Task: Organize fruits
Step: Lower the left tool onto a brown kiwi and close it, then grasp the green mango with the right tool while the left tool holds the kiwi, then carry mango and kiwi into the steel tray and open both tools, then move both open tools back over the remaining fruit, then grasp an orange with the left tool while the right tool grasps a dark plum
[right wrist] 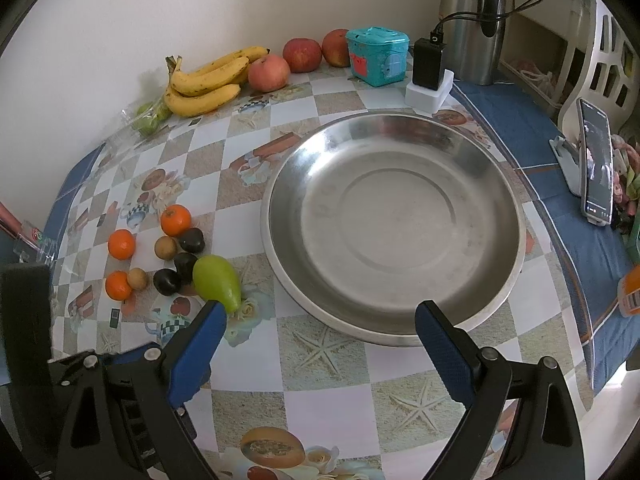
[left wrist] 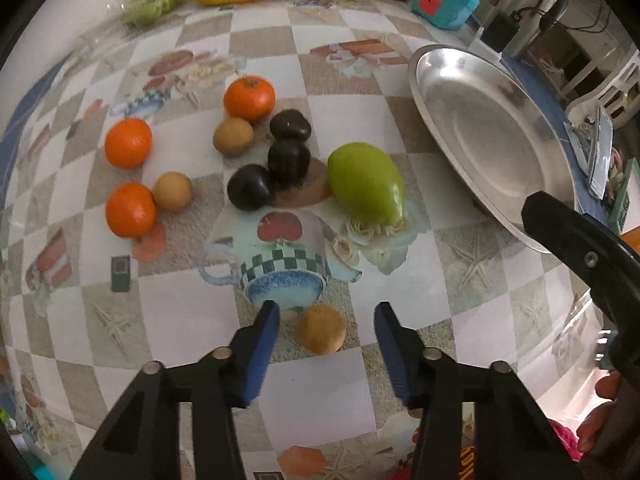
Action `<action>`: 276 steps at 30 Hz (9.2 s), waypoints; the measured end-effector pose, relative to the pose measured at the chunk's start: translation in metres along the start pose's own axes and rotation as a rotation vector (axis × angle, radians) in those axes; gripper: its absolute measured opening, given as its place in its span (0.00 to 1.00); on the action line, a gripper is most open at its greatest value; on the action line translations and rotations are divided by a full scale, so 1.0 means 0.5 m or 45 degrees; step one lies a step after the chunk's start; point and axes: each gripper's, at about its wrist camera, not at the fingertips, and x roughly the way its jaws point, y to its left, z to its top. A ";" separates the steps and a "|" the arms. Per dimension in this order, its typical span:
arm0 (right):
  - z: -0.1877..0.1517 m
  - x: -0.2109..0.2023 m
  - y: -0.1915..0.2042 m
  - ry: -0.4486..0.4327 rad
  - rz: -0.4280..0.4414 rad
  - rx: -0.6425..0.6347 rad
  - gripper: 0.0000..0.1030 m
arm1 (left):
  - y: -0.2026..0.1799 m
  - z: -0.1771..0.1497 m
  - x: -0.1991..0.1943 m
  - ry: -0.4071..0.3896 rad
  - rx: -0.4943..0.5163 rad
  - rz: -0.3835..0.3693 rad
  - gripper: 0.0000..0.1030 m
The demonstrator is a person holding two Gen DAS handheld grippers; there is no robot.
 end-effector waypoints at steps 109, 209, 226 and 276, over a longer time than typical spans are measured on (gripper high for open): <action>0.146 0.102 -0.168 0.074 -0.005 0.442 0.40 | -0.059 0.196 -0.068 -0.373 -0.061 -0.225 0.24; 0.143 0.086 0.020 -0.041 -0.060 -0.058 0.99 | 0.168 0.162 -0.103 -0.296 -0.432 0.432 1.00; 0.114 0.117 0.123 0.001 0.057 -0.176 0.99 | 0.323 0.131 -0.131 -0.277 -0.611 0.451 1.00; 0.082 0.227 0.208 0.326 0.308 0.002 0.31 | 0.359 0.088 -0.024 -0.048 -0.933 -0.131 0.35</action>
